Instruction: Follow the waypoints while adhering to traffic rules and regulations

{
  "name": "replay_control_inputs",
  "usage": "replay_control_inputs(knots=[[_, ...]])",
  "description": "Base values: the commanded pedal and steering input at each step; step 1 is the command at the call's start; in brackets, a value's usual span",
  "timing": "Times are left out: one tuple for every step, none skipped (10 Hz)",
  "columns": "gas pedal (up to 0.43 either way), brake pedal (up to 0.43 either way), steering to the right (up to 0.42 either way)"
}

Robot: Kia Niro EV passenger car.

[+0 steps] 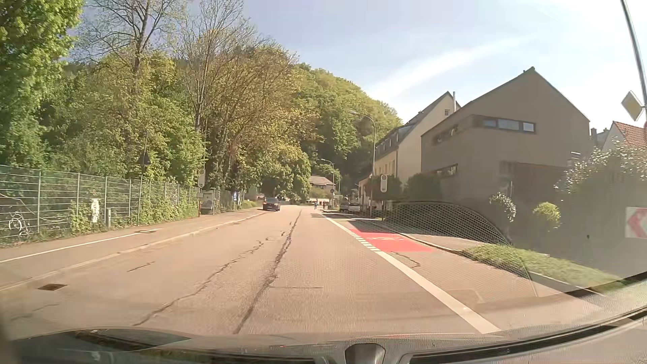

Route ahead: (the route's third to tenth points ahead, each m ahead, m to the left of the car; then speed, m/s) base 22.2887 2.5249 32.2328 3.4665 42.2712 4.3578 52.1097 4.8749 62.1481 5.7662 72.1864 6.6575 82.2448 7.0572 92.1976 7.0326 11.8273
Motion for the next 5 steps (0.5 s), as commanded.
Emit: replay_control_inputs(knots=[[0.087,0.0,-0.025],[0.087,0.0,-0.023],[0.087,0.0,-0.021],[0.087,0.0,-0.021],[0.087,0.0,-0.021]])
